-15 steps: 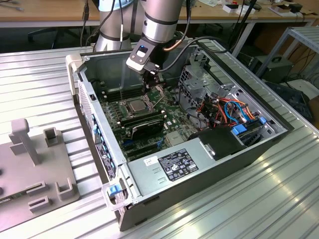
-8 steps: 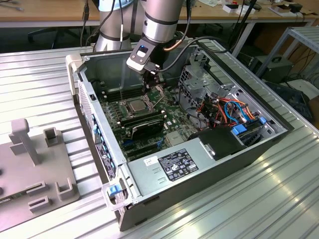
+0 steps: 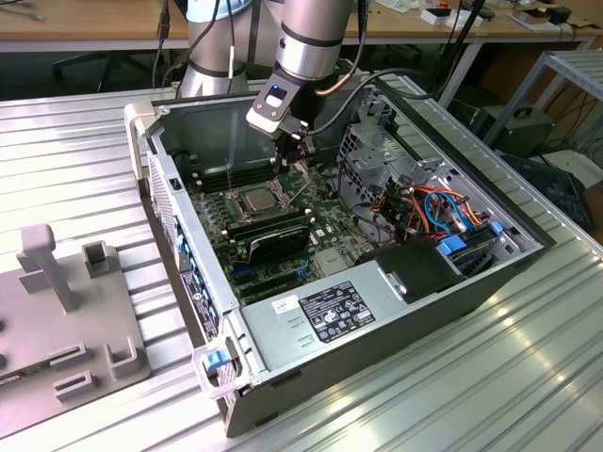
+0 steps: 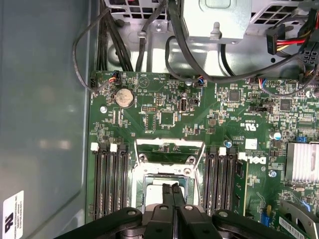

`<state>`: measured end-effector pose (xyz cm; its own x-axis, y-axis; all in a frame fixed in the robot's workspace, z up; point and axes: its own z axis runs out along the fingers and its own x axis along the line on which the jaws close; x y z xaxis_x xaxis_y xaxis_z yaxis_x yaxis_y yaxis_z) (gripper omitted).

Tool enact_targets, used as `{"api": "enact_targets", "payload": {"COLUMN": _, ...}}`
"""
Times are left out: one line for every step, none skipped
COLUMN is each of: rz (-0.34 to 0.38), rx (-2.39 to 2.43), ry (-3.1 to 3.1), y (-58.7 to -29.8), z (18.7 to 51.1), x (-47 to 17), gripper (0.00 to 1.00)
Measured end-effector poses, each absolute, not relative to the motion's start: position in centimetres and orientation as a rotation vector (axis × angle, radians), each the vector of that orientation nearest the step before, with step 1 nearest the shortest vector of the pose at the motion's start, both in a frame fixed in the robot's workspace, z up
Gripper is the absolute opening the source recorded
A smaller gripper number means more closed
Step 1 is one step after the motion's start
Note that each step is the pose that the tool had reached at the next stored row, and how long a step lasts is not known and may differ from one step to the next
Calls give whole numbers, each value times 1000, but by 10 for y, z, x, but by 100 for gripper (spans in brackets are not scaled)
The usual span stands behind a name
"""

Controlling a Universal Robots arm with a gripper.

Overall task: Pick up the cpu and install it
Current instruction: 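Close the cpu cover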

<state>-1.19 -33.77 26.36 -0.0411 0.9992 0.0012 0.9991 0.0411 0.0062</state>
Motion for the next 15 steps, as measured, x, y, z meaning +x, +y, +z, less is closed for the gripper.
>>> {"api": "enact_targets", "payload": {"rz": 8, "rx": 2173, "ry": 2264, "y": -338, "z": 264, "x": -11, "gripper": 11}}
{"api": "enact_targets", "payload": {"rz": 8, "rx": 2173, "ry": 2264, "y": -338, "z": 264, "x": -11, "gripper": 11}}
{"api": "enact_targets", "payload": {"rz": 8, "rx": 2173, "ry": 2264, "y": -338, "z": 264, "x": -11, "gripper": 11}}
{"api": "enact_targets", "payload": {"rz": 8, "rx": 2173, "ry": 2264, "y": -338, "z": 264, "x": -11, "gripper": 11}}
{"api": "enact_targets", "payload": {"rz": 8, "rx": 2173, "ry": 2264, "y": -338, "z": 264, "x": -11, "gripper": 11}}
{"api": "enact_targets", "payload": {"rz": 8, "rx": 2173, "ry": 2264, "y": -338, "z": 264, "x": -11, "gripper": 11}}
{"api": "enact_targets", "payload": {"rz": 8, "rx": 2173, "ry": 2264, "y": -338, "z": 264, "x": -10, "gripper": 11}}
{"api": "enact_targets", "payload": {"rz": 8, "rx": 2173, "ry": 2264, "y": -338, "z": 264, "x": -10, "gripper": 11}}
{"api": "enact_targets", "payload": {"rz": 8, "rx": 2173, "ry": 2264, "y": -338, "z": 264, "x": -10, "gripper": 11}}
{"api": "enact_targets", "payload": {"rz": 8, "rx": 2173, "ry": 2264, "y": -338, "z": 264, "x": -10, "gripper": 11}}
{"api": "enact_targets", "payload": {"rz": 8, "rx": 2173, "ry": 2264, "y": -338, "z": 264, "x": -9, "gripper": 11}}
{"api": "enact_targets", "payload": {"rz": 8, "rx": 2173, "ry": 2264, "y": -338, "z": 264, "x": -9, "gripper": 11}}
{"api": "enact_targets", "payload": {"rz": 8, "rx": 2173, "ry": 2264, "y": -338, "z": 264, "x": -9, "gripper": 11}}
{"api": "enact_targets", "payload": {"rz": 8, "rx": 2173, "ry": 2264, "y": -338, "z": 264, "x": -8, "gripper": 11}}
{"api": "enact_targets", "payload": {"rz": 8, "rx": 2173, "ry": 2264, "y": -338, "z": 264, "x": -8, "gripper": 11}}
